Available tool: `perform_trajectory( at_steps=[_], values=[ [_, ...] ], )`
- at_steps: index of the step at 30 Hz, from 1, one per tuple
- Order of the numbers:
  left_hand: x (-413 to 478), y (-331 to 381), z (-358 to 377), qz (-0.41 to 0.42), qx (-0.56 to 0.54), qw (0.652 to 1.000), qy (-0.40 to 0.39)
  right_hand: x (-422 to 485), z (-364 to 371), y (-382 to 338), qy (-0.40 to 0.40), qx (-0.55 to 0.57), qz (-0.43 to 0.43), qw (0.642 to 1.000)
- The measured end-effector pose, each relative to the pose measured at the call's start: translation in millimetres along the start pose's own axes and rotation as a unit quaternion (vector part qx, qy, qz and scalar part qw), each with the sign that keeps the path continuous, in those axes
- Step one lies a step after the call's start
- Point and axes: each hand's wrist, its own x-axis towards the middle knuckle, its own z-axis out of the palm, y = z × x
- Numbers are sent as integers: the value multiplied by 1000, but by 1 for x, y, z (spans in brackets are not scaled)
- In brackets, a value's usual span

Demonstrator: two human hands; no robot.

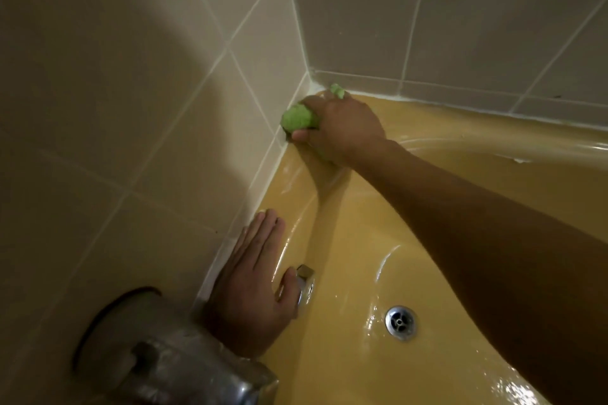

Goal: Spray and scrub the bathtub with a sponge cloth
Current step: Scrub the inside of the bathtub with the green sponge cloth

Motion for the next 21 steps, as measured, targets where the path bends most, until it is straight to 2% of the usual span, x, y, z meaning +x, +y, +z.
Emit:
perform_trajectory(
  at_steps=[4,7,11,15,18,21],
  values=[
    [6,-4,0,10,-11,1000,-15,1,5,3,20,0,-30,999],
    [7,-5,1,16,-18,1000,-14,-29,4,43,30,11,-43,999],
    [8,-6,2,12,-18,1000,-21,-81,12,108,147,-28,-8,989],
    [10,-7,4,16,-13,1000,-20,-113,16,150,209,-60,8,976],
    [11,-7,4,19,-8,999,-27,-99,36,124,253,0,54,966],
    [11,-10,5,19,-16,999,-32,-76,52,56,233,63,3,970]
  ],
)
